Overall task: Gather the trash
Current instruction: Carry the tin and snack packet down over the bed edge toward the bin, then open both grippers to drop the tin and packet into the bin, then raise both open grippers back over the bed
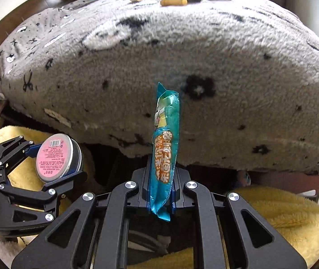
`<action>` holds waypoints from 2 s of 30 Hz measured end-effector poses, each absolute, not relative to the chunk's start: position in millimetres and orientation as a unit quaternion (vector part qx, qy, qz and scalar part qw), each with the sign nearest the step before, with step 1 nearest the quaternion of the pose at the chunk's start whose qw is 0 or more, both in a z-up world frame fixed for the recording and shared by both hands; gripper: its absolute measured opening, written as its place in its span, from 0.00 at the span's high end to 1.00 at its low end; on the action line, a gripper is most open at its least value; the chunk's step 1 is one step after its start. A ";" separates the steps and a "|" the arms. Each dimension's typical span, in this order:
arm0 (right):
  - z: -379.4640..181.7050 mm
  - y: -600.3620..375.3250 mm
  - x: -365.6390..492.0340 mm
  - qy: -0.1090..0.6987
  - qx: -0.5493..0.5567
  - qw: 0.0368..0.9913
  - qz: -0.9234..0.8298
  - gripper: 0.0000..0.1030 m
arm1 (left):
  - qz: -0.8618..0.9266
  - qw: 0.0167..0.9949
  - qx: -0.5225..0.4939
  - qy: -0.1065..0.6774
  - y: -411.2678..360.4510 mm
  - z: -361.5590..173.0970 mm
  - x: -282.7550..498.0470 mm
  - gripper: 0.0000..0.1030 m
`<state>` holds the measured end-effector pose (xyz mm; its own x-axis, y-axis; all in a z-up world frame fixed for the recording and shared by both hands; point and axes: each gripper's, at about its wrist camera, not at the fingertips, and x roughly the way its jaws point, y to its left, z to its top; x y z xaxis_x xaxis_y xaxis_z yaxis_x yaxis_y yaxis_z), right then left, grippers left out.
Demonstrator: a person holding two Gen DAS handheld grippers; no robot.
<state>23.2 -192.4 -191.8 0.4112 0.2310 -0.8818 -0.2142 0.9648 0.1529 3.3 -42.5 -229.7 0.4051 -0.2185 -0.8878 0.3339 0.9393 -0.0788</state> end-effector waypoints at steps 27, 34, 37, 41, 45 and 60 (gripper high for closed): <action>-262.9 -194.2 38.0 0.618 0.044 0.772 0.142 0.49 | -0.187 0.762 0.045 0.618 -54.2 -304.5 14.5 0.30; -248.2 -202.0 40.8 0.599 0.045 0.790 0.125 0.41 | -0.184 0.777 0.044 0.600 -44.4 -284.0 20.1 0.13; -235.3 -205.9 39.7 0.582 0.040 0.806 0.106 0.23 | -0.189 0.784 0.039 0.590 -40.6 -270.4 20.8 0.08; -213.1 -217.6 39.6 0.559 0.047 0.823 0.093 0.16 | -0.190 0.796 0.040 0.573 -37.9 -252.1 22.3 0.08; -185.6 -229.2 40.8 0.528 0.050 0.843 0.086 0.13 | -0.191 0.813 0.037 0.549 -41.2 -228.5 21.9 0.08; -109.3 -256.9 76.3 0.435 0.041 0.897 0.067 0.11 | -0.151 0.874 0.055 0.458 -23.9 -154.6 58.9 0.08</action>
<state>76.3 -256.9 -109.3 0.6118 0.1567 -0.7753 -0.0847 0.9875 0.1327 58.9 -23.9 -154.6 0.5352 -0.2145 -0.8171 0.3147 0.9482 -0.0429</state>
